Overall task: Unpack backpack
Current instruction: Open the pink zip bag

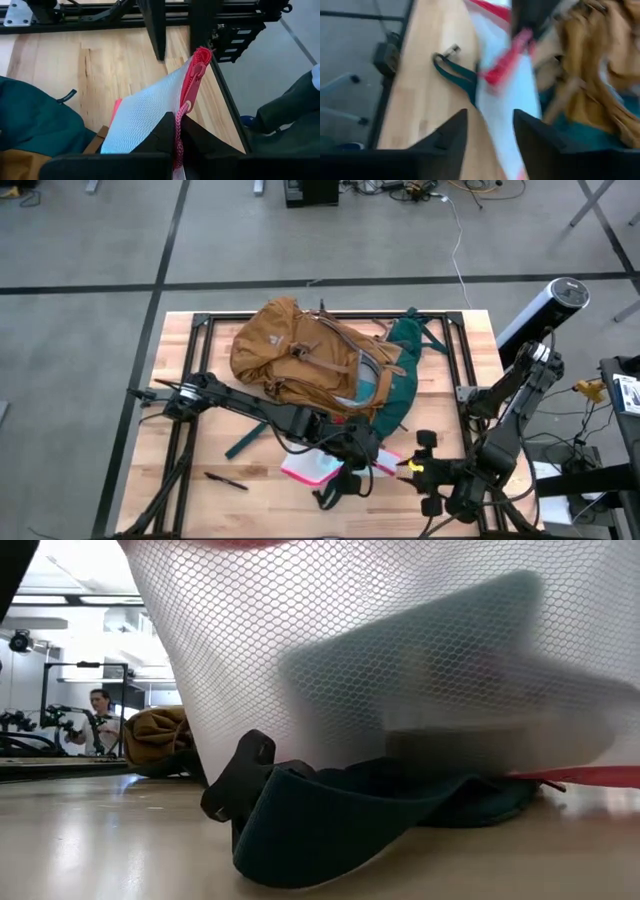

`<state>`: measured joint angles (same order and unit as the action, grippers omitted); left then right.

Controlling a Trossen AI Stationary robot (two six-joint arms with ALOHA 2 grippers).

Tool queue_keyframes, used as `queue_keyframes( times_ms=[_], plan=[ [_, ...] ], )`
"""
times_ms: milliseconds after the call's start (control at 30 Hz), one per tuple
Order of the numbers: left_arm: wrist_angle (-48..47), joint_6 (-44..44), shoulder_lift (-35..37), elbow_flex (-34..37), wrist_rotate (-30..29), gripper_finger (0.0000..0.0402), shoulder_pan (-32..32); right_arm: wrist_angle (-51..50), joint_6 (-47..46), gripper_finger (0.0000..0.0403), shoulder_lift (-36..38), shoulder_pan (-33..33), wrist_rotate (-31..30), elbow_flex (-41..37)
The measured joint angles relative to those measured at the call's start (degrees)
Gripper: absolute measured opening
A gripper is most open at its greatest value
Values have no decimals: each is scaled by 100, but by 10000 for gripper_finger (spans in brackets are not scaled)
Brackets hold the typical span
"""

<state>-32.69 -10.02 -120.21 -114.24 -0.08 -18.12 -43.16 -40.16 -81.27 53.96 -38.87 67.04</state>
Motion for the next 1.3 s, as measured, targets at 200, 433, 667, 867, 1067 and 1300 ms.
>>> queue_keyframes(
  times_ms=[200,433,667,867,1067,1300],
  plan=[
    [19,-14,10,0,0,0,-2,1347,455,193,-37,-173,-179,-607],
    [25,-17,51,0,-4,0,5,1407,495,20,-37,-412,-257,-850],
    [-363,-79,318,0,-123,0,1,1352,396,2,37,-397,-339,-850],
    [-539,-153,369,-2,-191,0,1,1303,462,1,85,-397,-284,-850],
    [-546,-153,396,-2,-194,0,1,1305,524,0,95,-395,-296,-852],
    [-623,-151,592,-2,-194,11,1,1271,580,0,122,-392,-283,-853]
  ],
)
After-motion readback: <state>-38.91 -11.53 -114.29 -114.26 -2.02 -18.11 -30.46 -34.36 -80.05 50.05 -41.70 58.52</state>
